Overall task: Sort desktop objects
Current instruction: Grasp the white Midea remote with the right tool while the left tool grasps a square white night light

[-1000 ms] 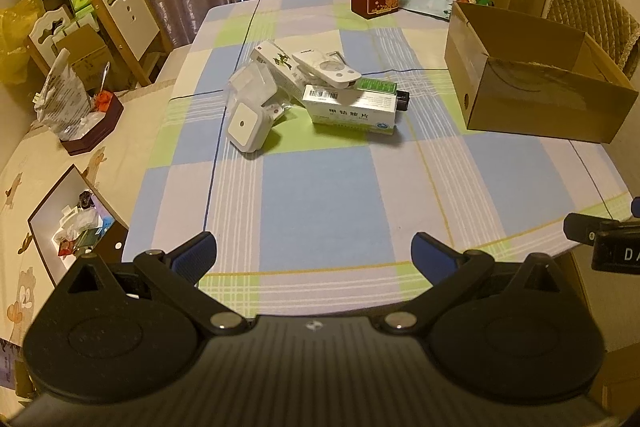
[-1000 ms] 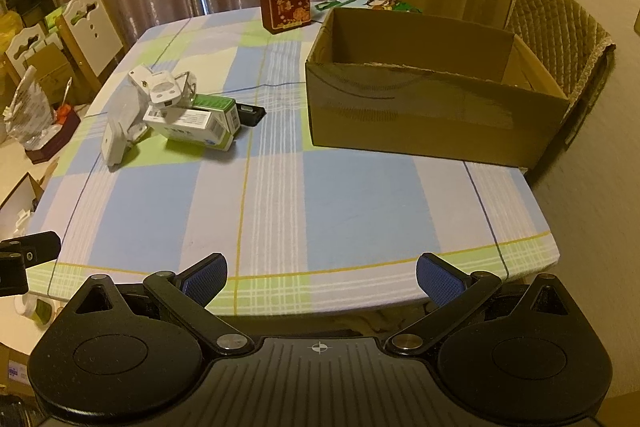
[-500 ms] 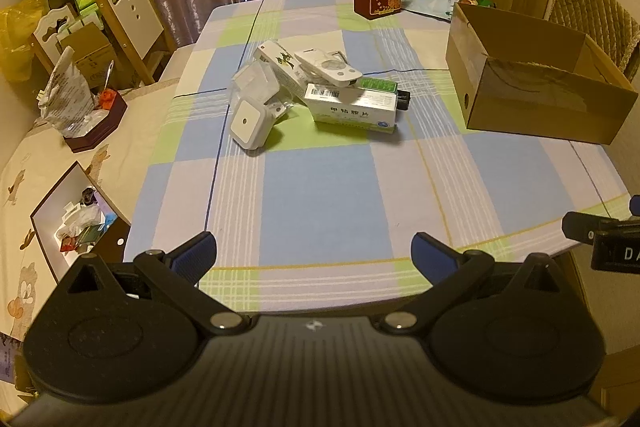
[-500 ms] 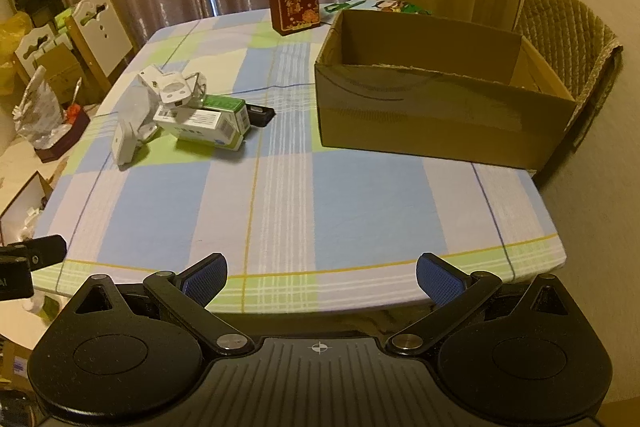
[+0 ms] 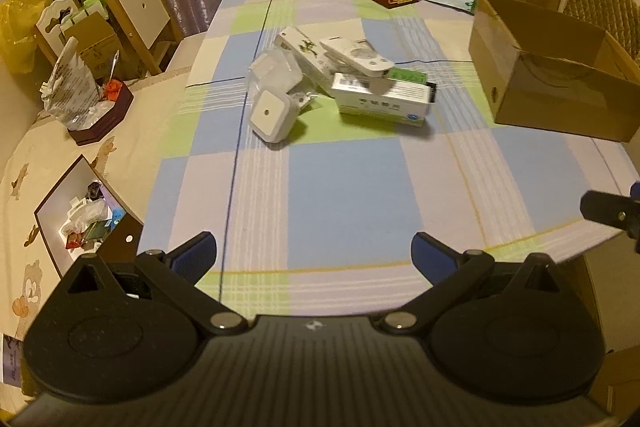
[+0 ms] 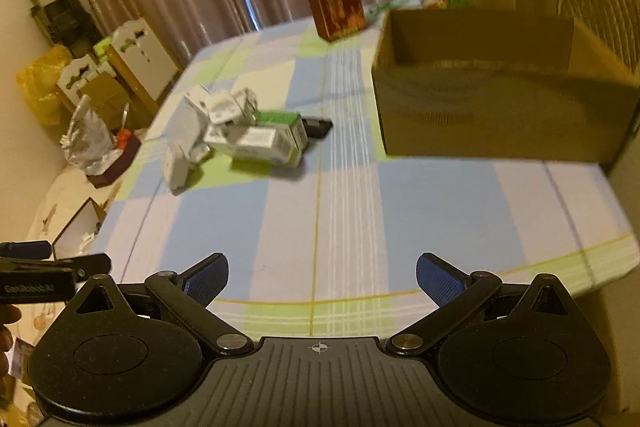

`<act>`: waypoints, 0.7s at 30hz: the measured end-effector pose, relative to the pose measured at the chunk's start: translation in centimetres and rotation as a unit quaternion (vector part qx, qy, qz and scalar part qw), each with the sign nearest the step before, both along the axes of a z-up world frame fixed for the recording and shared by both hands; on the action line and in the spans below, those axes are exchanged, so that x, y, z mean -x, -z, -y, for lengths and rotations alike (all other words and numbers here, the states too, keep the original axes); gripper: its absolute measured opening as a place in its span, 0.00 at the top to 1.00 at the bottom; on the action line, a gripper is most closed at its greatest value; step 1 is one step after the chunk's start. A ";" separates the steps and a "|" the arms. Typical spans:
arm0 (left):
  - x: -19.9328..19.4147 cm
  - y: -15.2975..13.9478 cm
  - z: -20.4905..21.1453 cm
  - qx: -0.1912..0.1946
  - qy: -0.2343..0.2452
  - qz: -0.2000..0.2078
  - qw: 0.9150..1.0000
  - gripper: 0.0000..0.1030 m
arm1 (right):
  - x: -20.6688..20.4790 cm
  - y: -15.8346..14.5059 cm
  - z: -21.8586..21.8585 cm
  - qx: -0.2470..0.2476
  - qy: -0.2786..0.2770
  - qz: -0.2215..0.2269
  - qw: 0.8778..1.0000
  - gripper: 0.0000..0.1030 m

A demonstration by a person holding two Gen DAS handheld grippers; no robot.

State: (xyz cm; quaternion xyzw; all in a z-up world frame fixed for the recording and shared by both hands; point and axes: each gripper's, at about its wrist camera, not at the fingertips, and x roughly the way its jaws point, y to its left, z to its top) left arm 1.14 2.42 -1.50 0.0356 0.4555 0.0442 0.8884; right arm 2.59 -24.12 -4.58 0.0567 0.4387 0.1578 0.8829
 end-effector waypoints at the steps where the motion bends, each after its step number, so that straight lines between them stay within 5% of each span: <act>1: -0.5 0.3 -0.4 0.000 0.003 -0.001 1.000 0.00 | -0.5 0.4 -0.3 -0.003 0.000 -0.008 1.000 0.00; 6: -3.0 1.6 -2.7 -0.003 0.026 0.002 1.000 0.01 | -3.1 1.9 -1.6 -0.009 0.003 -0.026 1.000 0.00; 21: -13.0 4.3 -8.3 0.010 0.125 -0.005 0.992 0.17 | -10.0 3.7 -7.3 0.009 -0.045 0.013 0.999 0.00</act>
